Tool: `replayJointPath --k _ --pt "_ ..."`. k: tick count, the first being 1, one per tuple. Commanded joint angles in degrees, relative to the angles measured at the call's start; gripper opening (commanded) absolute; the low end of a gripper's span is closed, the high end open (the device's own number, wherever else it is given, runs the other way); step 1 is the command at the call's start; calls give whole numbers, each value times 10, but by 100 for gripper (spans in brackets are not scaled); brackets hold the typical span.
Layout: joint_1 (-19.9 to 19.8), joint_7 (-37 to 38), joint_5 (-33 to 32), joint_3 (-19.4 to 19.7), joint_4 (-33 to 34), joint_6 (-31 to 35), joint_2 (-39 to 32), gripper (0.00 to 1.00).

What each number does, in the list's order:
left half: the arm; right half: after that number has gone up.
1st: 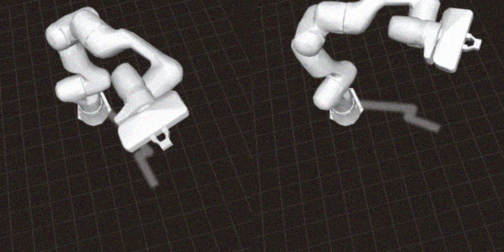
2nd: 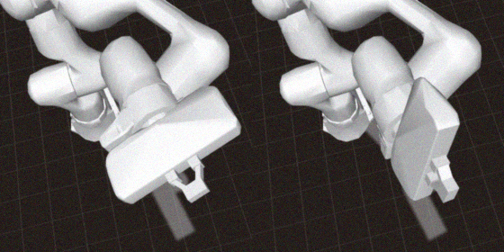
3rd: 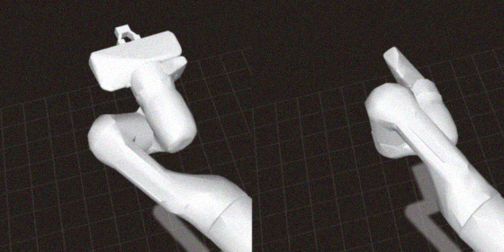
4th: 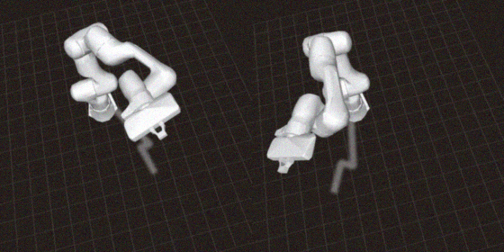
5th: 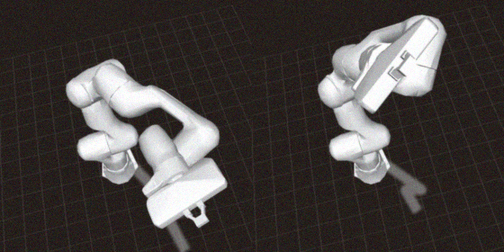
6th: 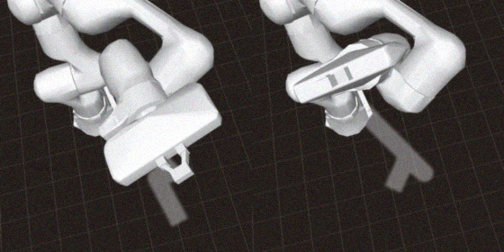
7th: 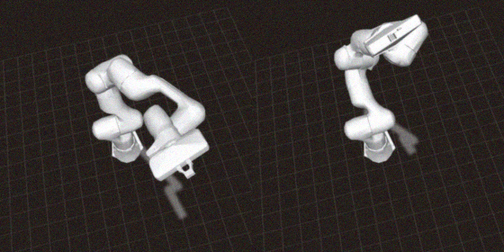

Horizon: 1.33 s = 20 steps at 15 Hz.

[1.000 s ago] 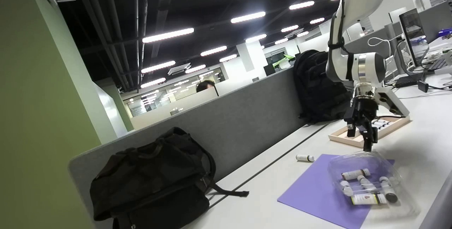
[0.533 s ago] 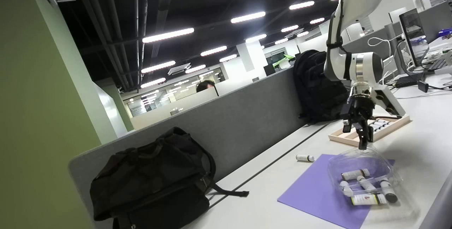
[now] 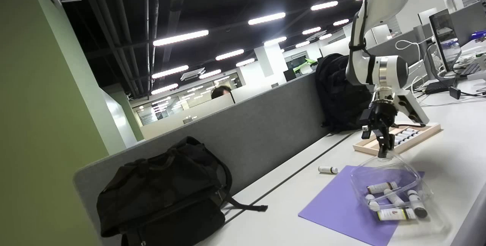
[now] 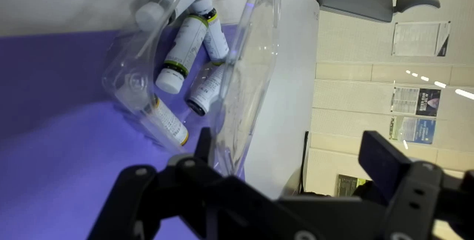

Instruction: Open the box

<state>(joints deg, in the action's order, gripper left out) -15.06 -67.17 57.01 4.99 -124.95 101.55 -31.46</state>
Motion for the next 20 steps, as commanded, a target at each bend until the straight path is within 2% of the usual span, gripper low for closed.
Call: replayJointPath --k 1,20 --pt "8 27 12 0 31 -19 -12 100" --pt "30 64 29 -12 107 -84 -69 100"
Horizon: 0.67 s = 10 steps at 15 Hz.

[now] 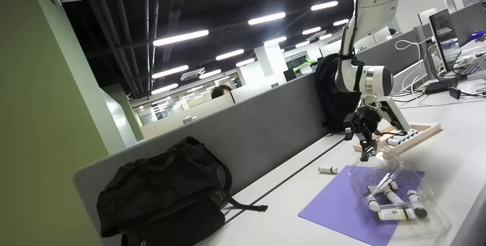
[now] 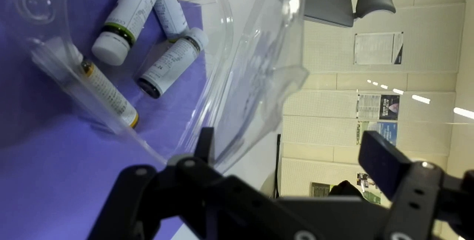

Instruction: Open the box

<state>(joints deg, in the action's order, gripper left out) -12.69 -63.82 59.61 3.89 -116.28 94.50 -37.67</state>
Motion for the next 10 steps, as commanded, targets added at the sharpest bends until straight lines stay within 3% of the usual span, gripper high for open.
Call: replayJointPath --k 1,10 --pt "9 32 3 -2 20 -14 -5 100" --pt "44 33 -4 -15 18 -1 12 100"
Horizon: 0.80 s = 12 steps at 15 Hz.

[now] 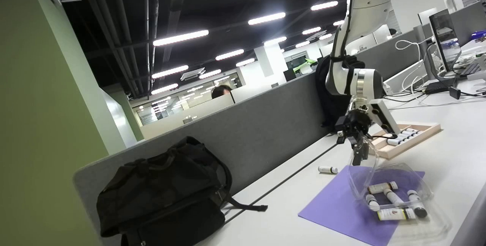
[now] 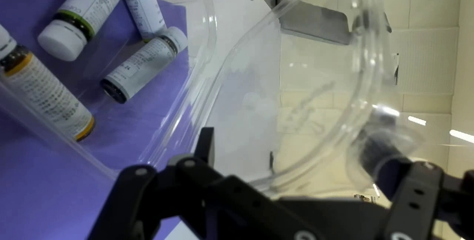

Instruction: Open the box

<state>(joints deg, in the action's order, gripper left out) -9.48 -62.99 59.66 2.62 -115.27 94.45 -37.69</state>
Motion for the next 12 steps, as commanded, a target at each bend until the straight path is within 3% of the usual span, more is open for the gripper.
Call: replayJointPath --k 1,12 --pt "17 25 -6 -3 8 2 15 100" --pt "45 25 -22 -6 12 10 48 100"
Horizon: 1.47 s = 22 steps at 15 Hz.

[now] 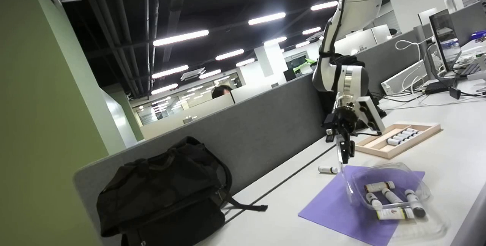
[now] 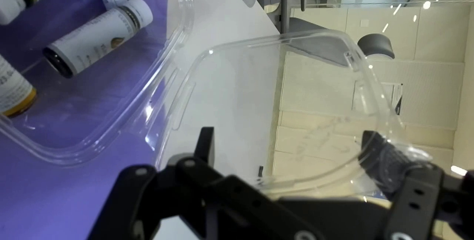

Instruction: Open the box

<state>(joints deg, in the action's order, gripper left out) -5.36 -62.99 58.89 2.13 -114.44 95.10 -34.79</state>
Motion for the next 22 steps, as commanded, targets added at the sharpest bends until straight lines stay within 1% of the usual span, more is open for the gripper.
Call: replayJointPath --k 1,4,15,16,18,22 --pt "4 25 -18 -1 4 3 22 100" --pt "5 24 -22 -2 3 3 29 100" --pt "-15 18 -25 9 -3 1 58 100" --pt "-10 23 -27 12 -10 17 64 100" --pt "9 38 -24 18 -38 99 92 100" --pt "43 31 -33 5 -102 253 155 100"
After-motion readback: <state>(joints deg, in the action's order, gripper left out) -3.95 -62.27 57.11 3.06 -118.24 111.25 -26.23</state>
